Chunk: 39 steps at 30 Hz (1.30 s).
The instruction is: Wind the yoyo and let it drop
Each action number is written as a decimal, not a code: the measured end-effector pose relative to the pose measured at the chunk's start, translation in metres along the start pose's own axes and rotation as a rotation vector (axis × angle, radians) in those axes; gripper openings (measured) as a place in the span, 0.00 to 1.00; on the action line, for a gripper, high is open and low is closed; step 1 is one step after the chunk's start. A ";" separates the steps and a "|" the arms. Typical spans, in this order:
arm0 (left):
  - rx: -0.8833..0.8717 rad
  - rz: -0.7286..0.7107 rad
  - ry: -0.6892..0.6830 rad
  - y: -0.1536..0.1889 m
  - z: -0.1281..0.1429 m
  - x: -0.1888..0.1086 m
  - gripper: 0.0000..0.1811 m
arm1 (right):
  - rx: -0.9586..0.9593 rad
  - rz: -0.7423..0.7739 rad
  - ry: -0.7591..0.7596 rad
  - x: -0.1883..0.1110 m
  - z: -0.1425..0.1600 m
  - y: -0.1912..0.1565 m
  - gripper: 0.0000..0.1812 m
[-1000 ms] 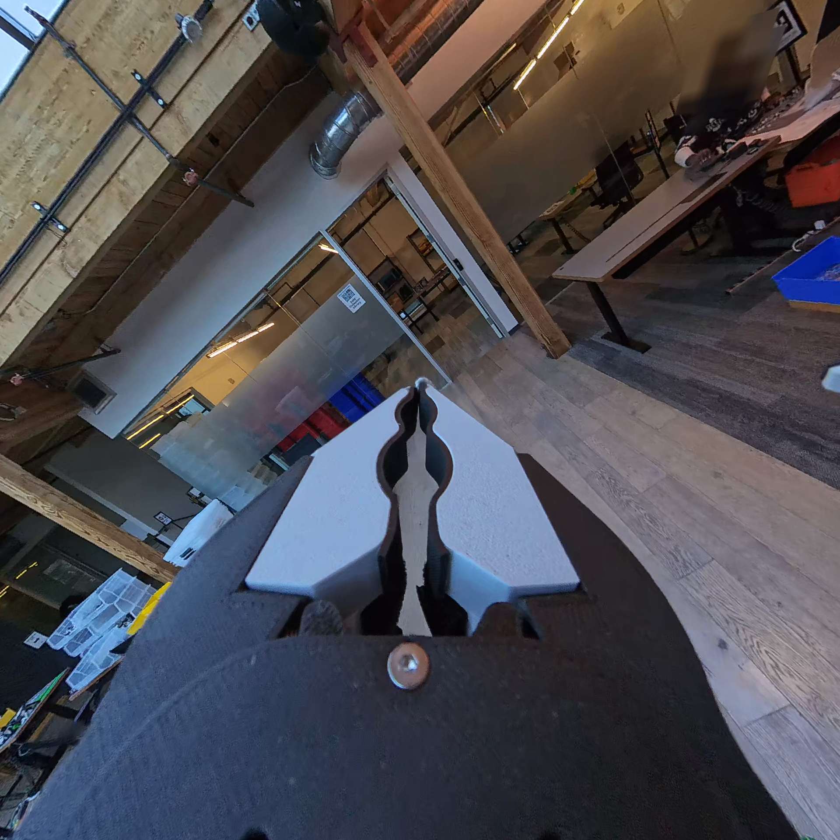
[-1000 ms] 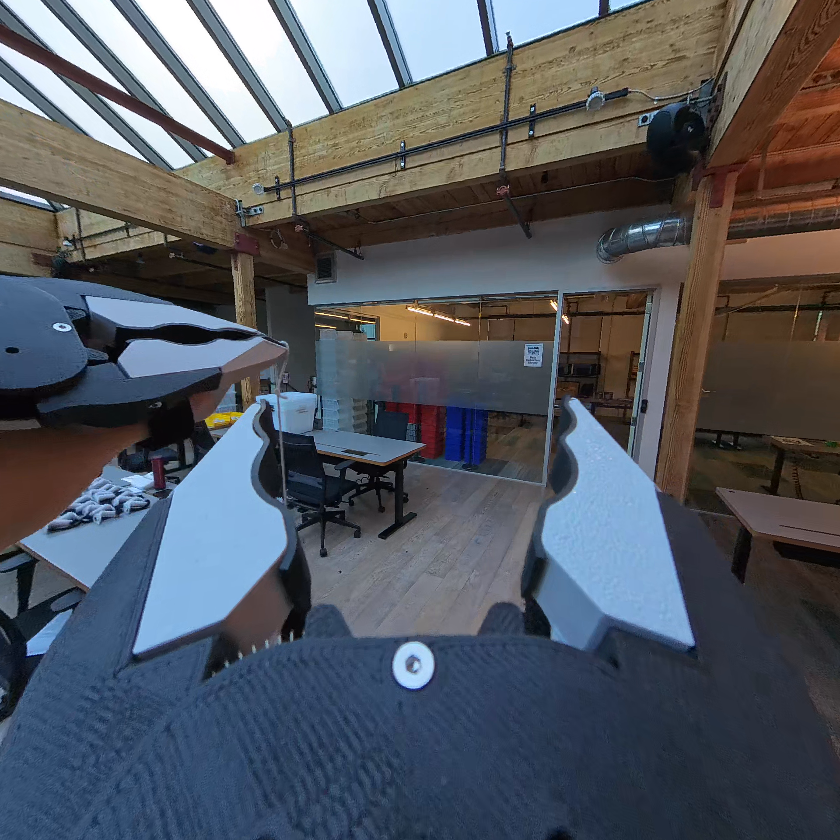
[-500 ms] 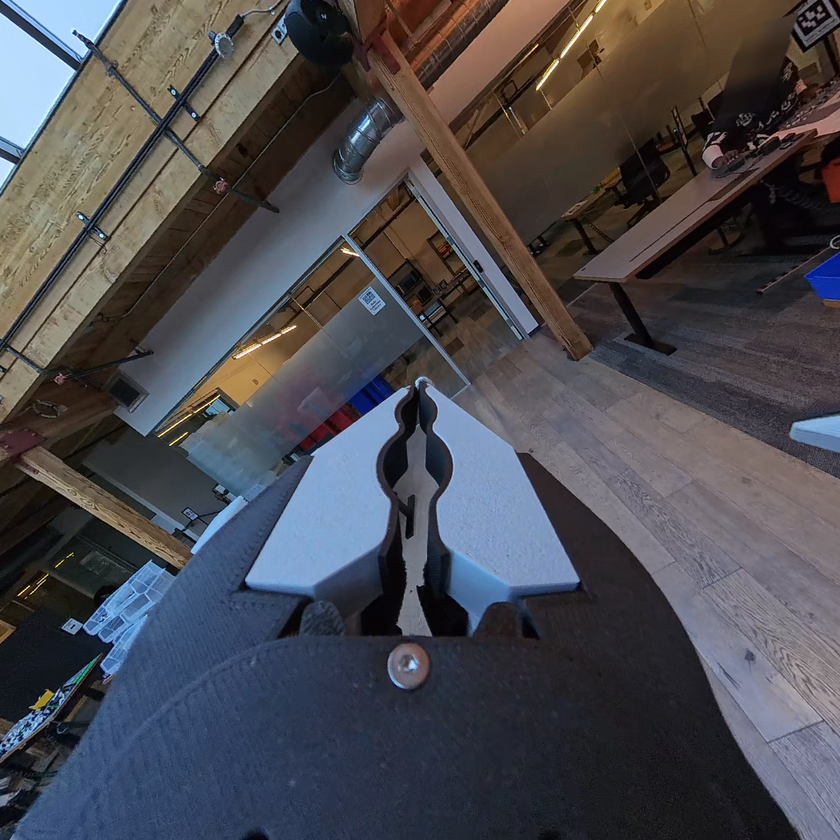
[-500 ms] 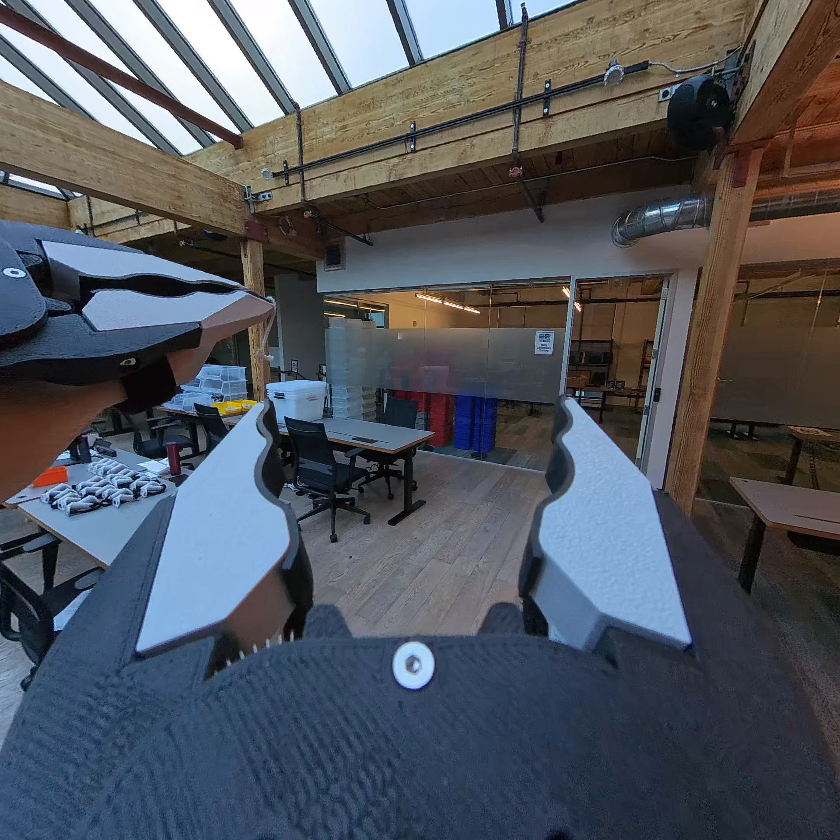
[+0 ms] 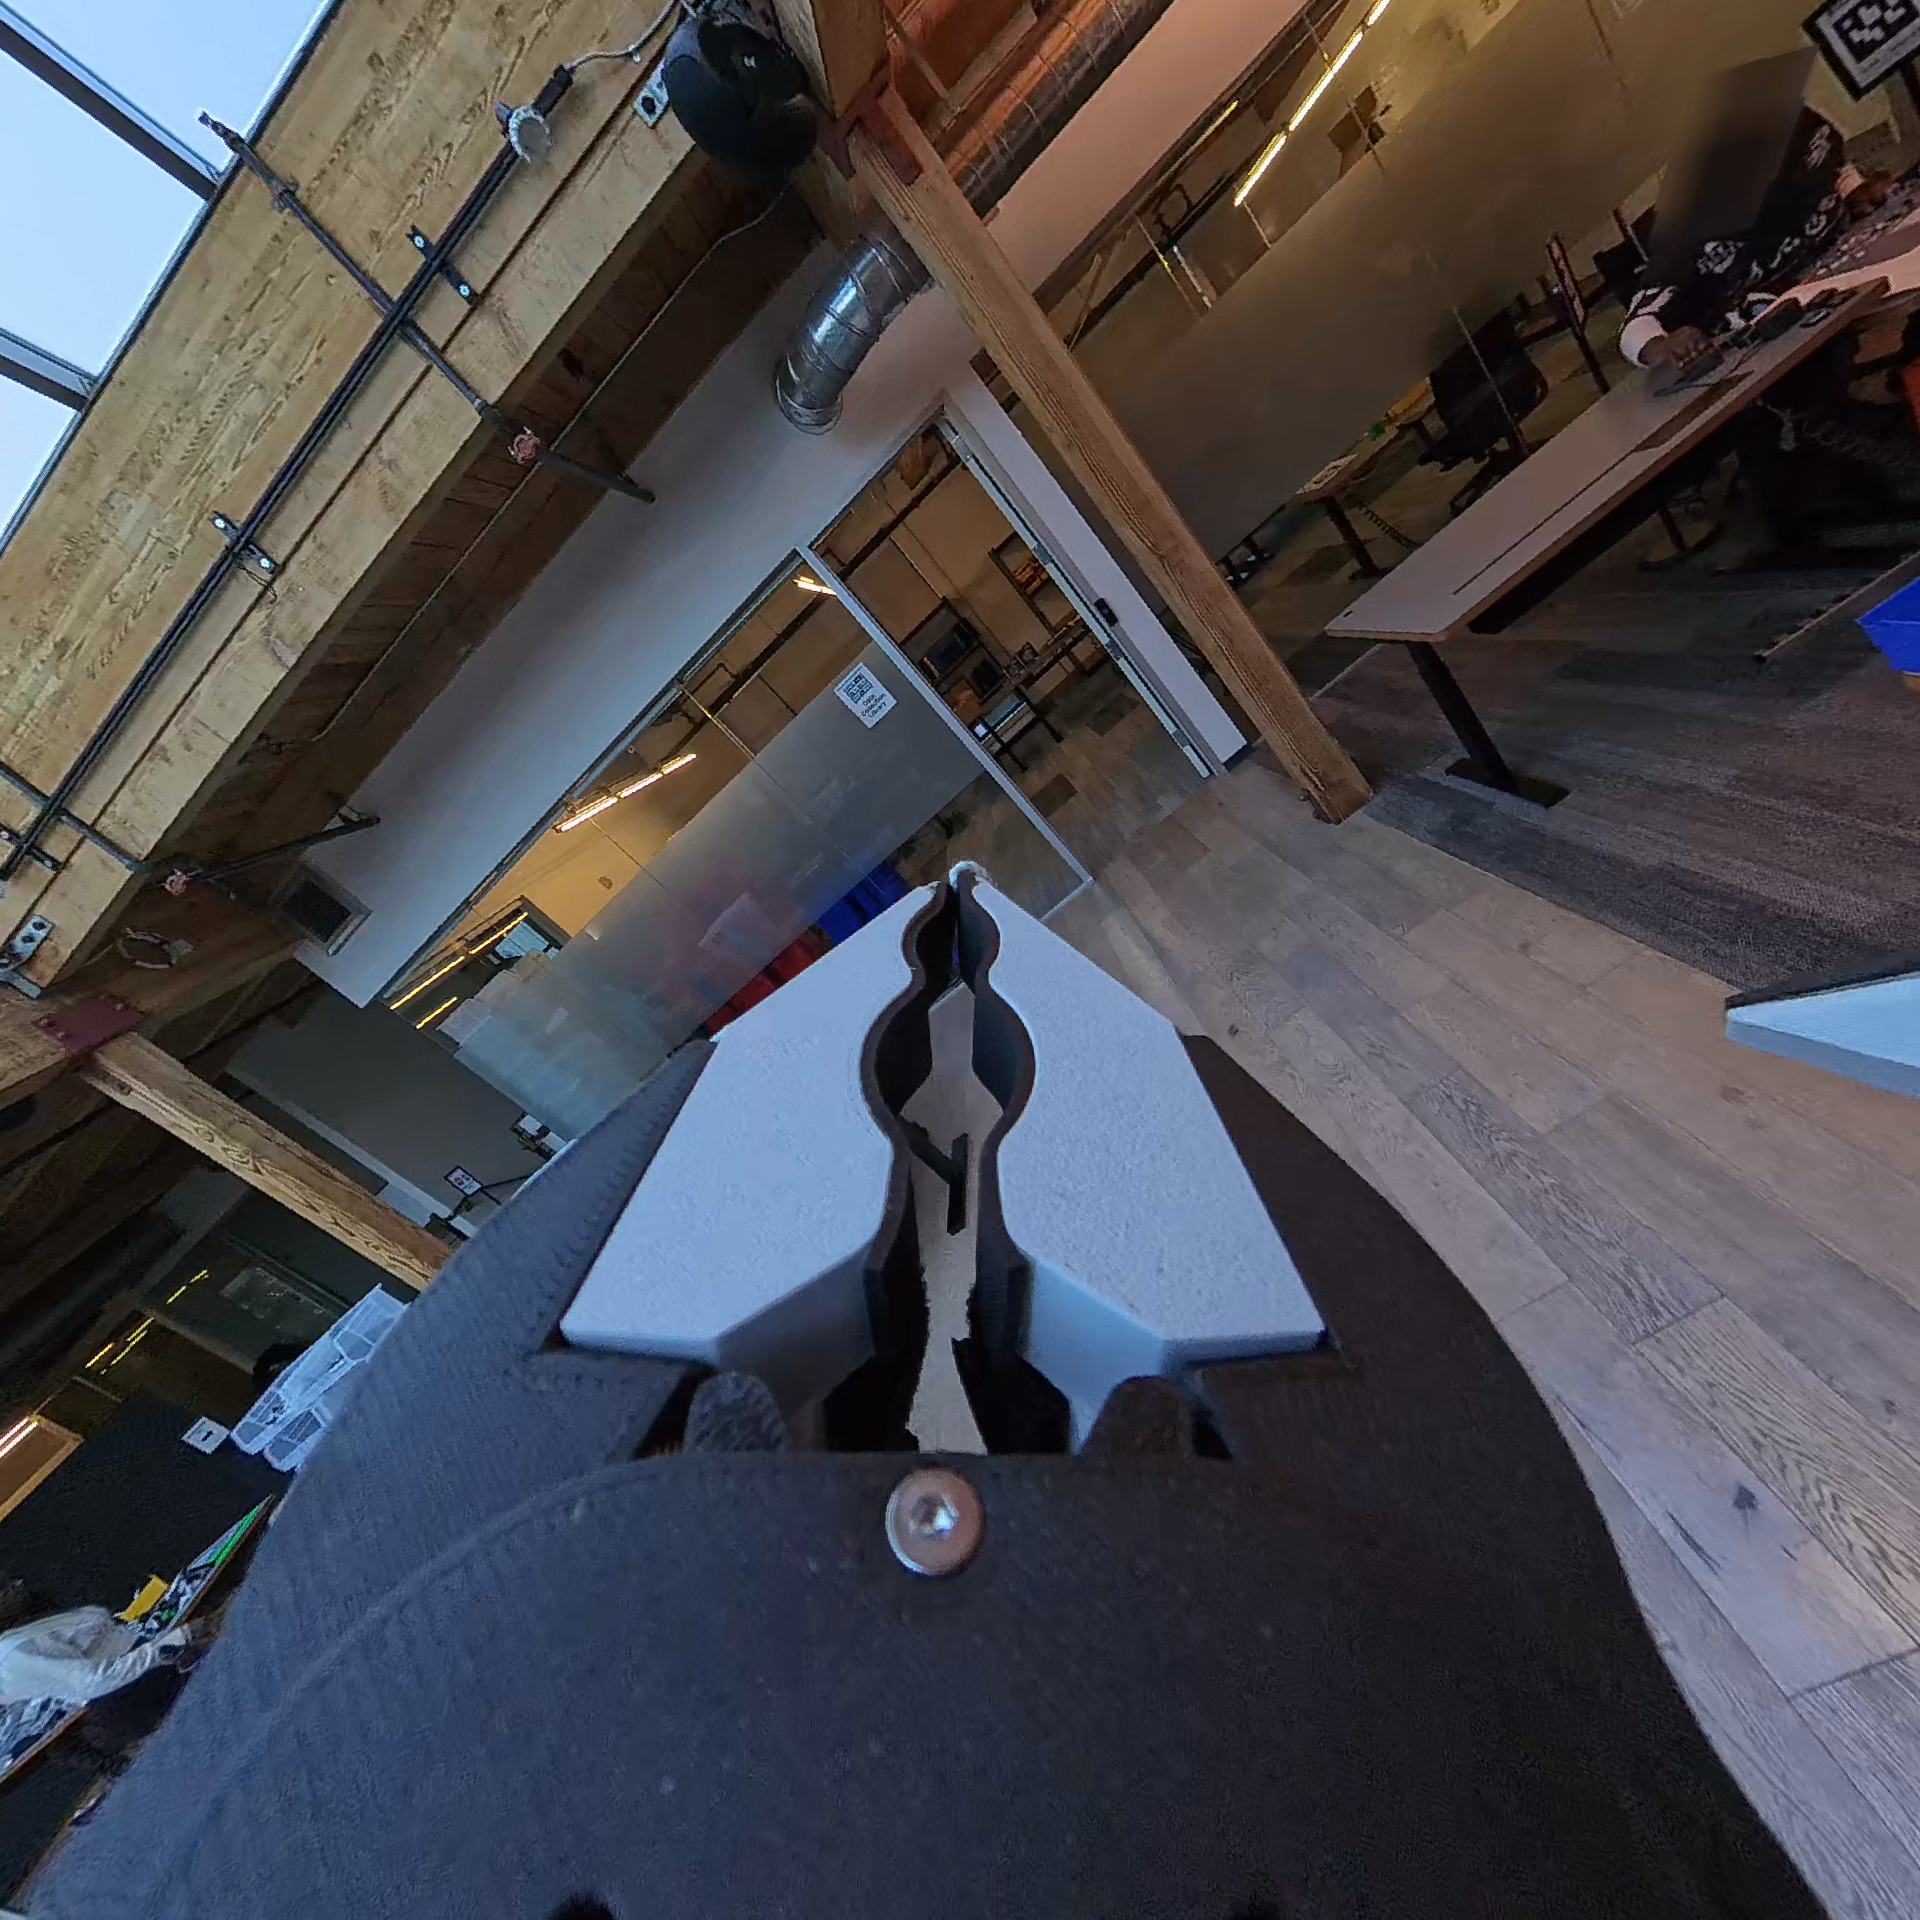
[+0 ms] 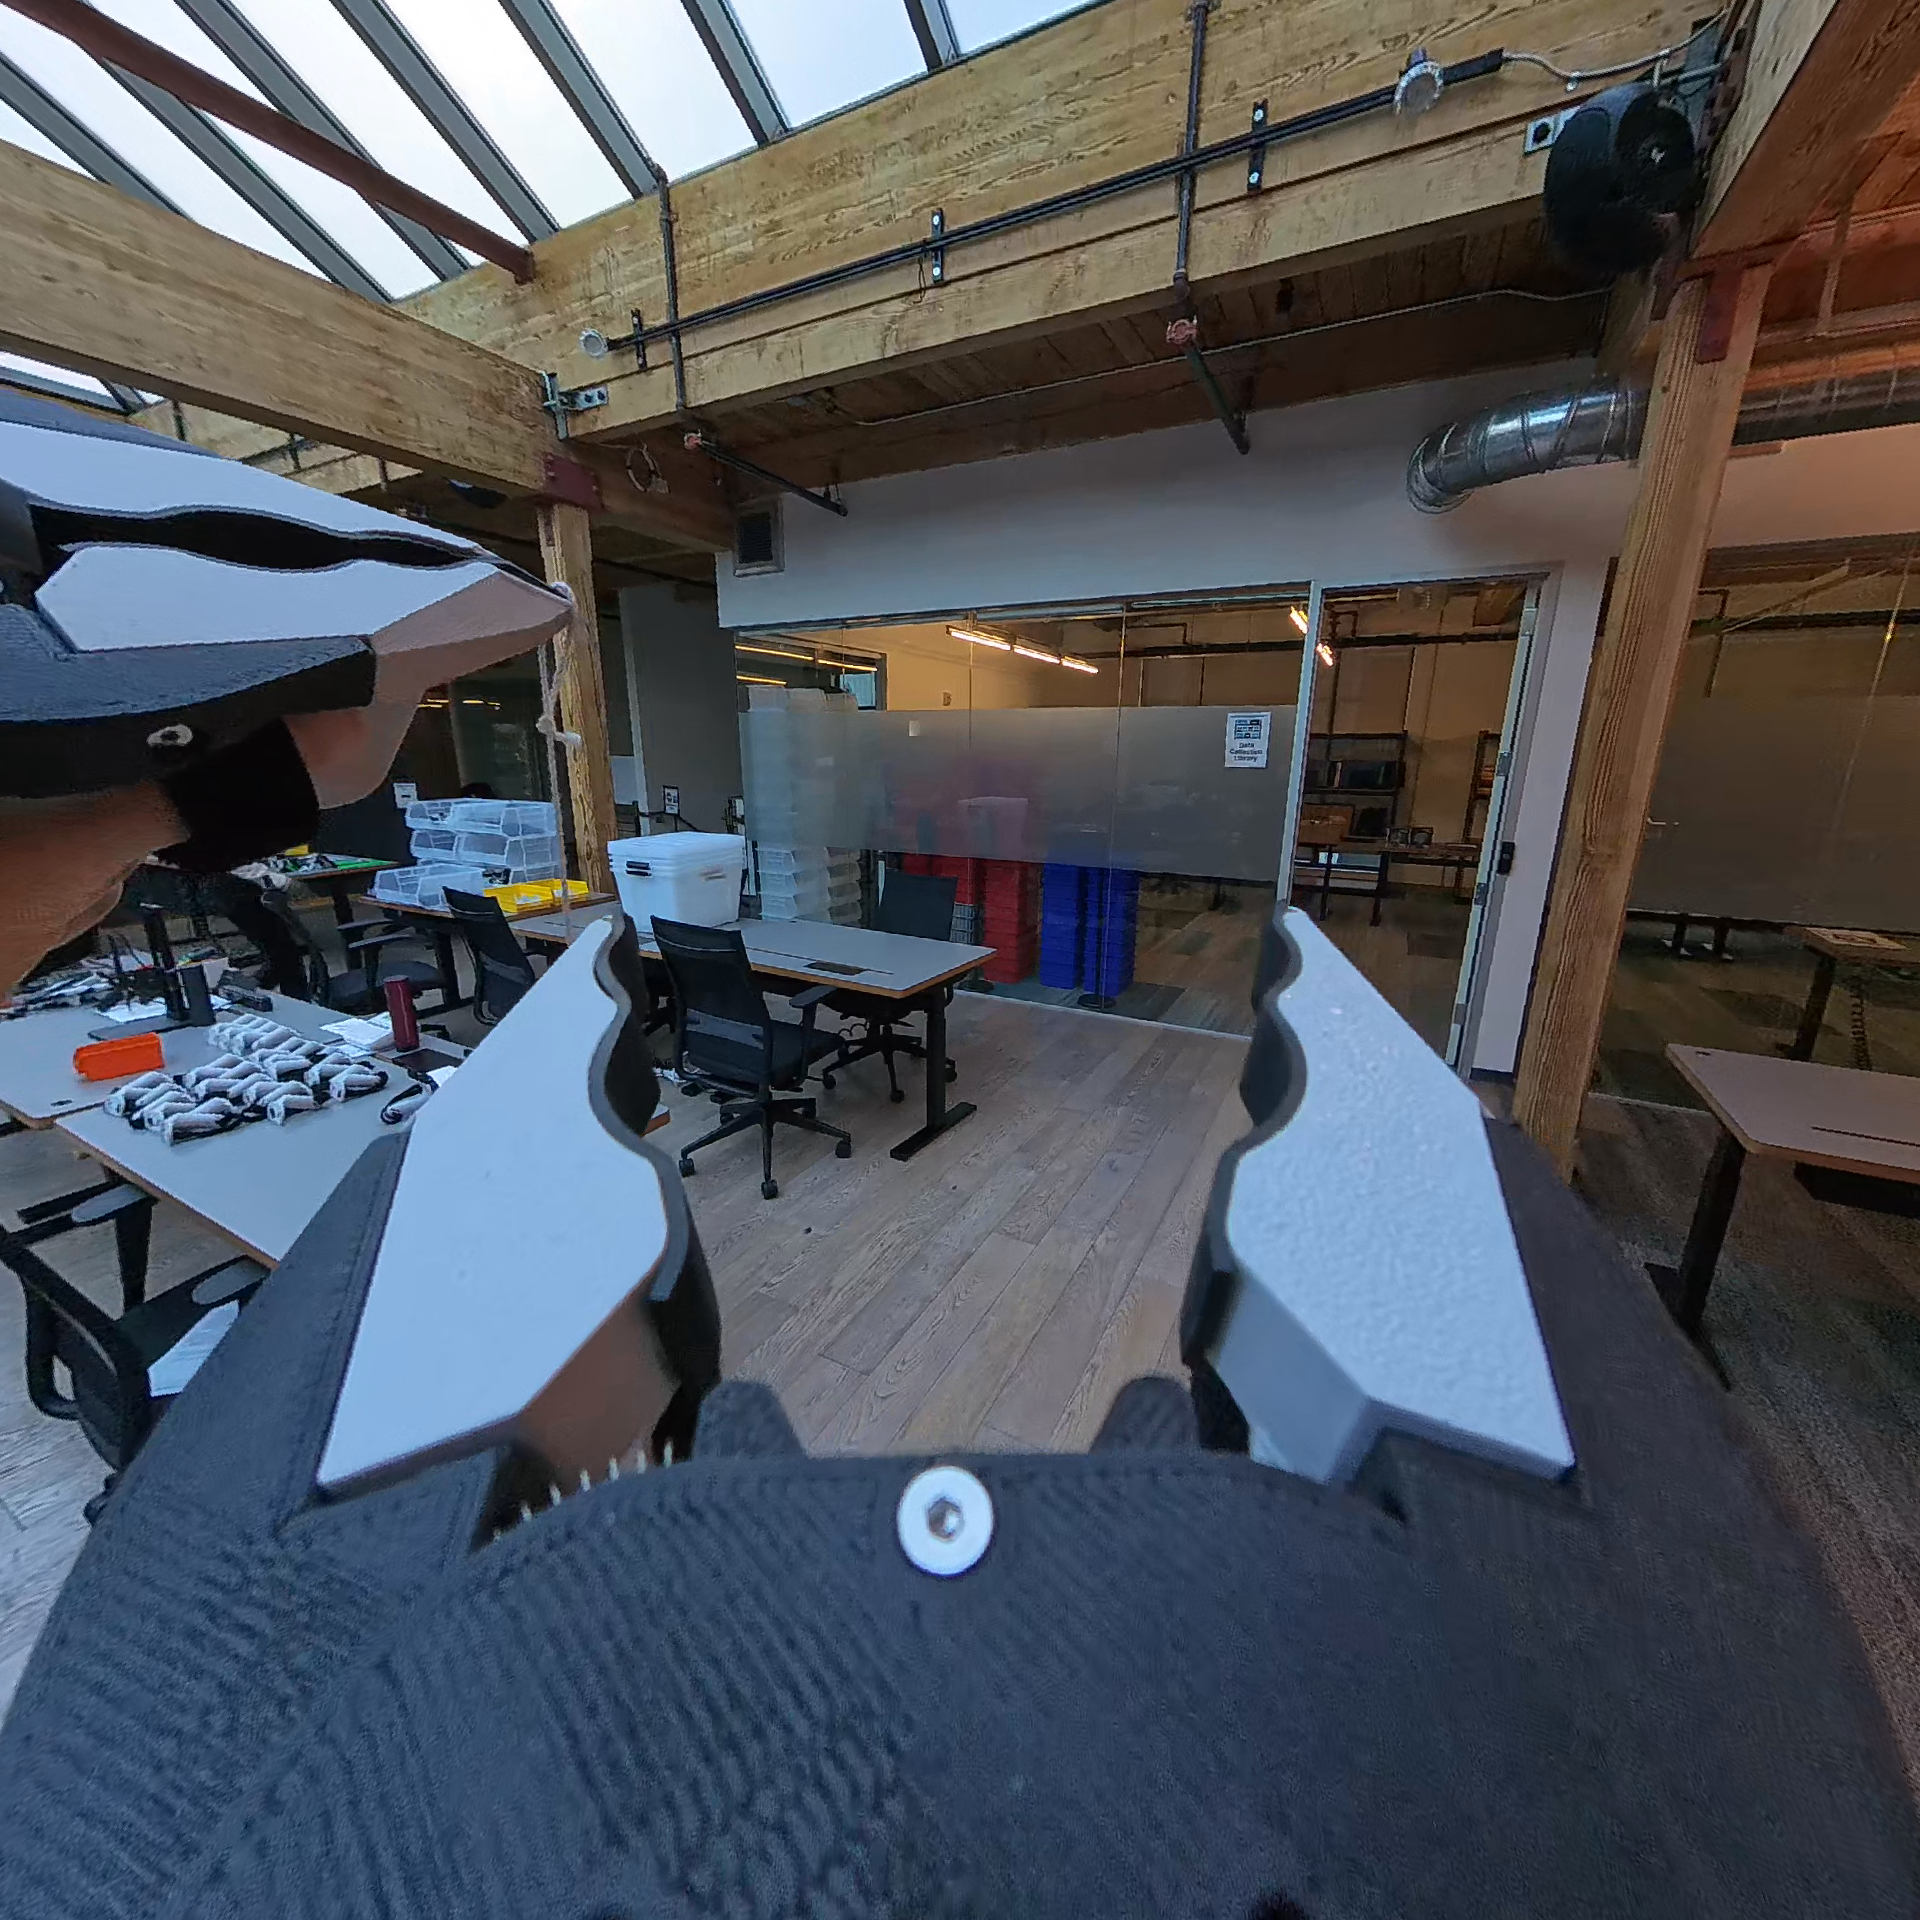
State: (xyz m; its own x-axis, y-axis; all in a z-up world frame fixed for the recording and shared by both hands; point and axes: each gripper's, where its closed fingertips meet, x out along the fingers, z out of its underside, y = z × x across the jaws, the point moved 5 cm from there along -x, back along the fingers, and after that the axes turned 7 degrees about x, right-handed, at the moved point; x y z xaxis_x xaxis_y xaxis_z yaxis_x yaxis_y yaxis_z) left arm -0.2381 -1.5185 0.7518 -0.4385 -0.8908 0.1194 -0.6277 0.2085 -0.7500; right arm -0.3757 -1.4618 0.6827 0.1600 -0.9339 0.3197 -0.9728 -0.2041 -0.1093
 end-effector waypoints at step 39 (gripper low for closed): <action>0.135 0.050 0.085 0.035 -0.104 0.025 0.00 | 0.042 0.092 -0.369 -0.100 0.330 0.077 0.61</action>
State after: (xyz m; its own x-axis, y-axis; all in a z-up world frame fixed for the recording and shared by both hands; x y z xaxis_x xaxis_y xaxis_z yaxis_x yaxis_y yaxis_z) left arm -0.3379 -1.4915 0.7956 -0.5231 -0.8423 0.1301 -0.5140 0.1900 -0.8365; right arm -0.4116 -1.4812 0.3322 0.1290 -0.9902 -0.0530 -0.9794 -0.1188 -0.1630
